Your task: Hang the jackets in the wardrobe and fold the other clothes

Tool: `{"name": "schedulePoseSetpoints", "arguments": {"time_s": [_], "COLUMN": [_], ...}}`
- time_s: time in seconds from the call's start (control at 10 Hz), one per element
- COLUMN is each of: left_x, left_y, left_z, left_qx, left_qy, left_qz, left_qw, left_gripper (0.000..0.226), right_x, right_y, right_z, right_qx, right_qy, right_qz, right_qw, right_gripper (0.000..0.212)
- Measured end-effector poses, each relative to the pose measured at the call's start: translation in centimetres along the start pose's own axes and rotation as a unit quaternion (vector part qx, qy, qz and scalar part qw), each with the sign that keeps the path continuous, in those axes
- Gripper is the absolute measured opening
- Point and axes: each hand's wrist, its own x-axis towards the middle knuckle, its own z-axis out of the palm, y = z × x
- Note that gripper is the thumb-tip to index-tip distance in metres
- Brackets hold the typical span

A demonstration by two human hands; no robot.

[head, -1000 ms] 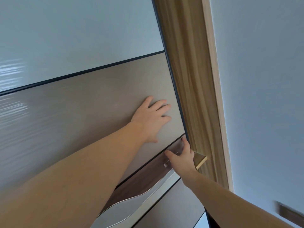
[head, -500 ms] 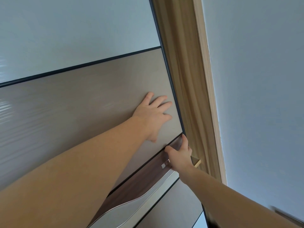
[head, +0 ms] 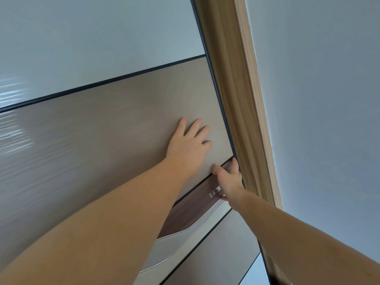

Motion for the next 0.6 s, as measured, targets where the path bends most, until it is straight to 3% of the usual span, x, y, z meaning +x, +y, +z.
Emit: {"name": "schedulePoseSetpoints", "arguments": {"time_s": [0.2,0.4,0.6], "left_x": [-4.4,-9.1,-15.9], "left_y": [0.1,-0.5,-0.3], "left_z": [0.7,1.8,2.2], "left_qx": [-0.003,-0.029,-0.123], "left_qy": [-0.039,-0.049,-0.067], "left_qz": [-0.020,-0.022,-0.069], "left_qw": [0.999,0.998,0.988], "left_gripper": [0.062,0.066,0.068], "right_x": [0.0,-3.7,-11.1], "right_y": [-0.6,-0.3,0.3], "right_z": [-0.7,-0.4,0.0], "right_qx": [-0.001,-0.076,-0.374], "right_qy": [-0.003,-0.042,-0.037], "right_qz": [0.002,-0.058,-0.186], "right_qw": [1.000,0.995,0.908], "right_gripper": [0.099,0.068,0.074]}}
